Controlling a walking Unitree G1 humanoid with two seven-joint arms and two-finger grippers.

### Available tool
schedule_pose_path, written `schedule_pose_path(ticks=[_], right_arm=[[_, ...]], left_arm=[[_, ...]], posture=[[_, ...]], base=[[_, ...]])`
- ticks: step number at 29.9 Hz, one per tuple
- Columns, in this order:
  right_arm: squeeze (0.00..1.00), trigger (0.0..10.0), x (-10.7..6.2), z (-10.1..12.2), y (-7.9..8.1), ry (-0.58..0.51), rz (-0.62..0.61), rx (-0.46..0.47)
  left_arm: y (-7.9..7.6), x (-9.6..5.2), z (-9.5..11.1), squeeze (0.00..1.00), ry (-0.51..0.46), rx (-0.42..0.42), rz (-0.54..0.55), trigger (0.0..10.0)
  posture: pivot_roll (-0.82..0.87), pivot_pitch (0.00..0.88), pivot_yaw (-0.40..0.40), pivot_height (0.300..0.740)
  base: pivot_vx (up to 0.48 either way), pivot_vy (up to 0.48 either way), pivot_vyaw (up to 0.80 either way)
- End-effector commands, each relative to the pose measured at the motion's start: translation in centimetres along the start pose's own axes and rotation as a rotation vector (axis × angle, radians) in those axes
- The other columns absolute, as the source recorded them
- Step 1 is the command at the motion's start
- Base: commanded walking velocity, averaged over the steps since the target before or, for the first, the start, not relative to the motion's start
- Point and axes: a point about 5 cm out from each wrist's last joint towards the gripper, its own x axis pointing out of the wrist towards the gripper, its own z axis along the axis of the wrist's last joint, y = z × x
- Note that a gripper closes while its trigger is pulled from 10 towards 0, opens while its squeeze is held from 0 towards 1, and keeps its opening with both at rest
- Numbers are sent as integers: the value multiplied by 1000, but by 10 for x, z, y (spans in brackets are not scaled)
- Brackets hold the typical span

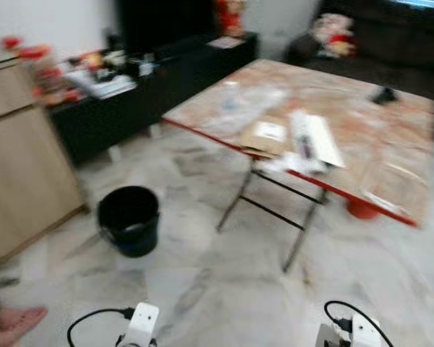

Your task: Picking trash to rubbish bin

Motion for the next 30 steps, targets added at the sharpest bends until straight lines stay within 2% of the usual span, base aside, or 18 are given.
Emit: schedule_pose_path(ticks=[1, 3, 14, 27, 30], right_arm=[[0, 10000, -1, -3, -5, 6, -11, -2], [0, 10000, -1, -2, -5, 6, -13, -28], [0, 10000, -1, -4, -5, 15, -11, -57], [0, 10000, -2, -5, -4, 10, 0, -36], [0, 10000, -2, -5, -3, 11, 3, -38]], left_arm=[[-1, 1, 5, 0, -4, 18, -5, 10000], [-1, 1, 4, 0, -3, 21, -6, 10000], [-3, 0, 3, 0, -1, 18, -10, 10000], [-2, 0, 1, 0, 3, 6, -3, 10000], [-1, 0, -1, 0, 7, 2, -2, 10000]], posture=[[76, 0, -68, 740], [76, 0, -68, 740], [80, 0, -75, 740], [79, 0, -85, 740], [80, 0, -90, 740]], base=[[409, 0, 0], [409, 0, 0], [409, 0, 800], [407, 0, 800], [398, 0, 323]])
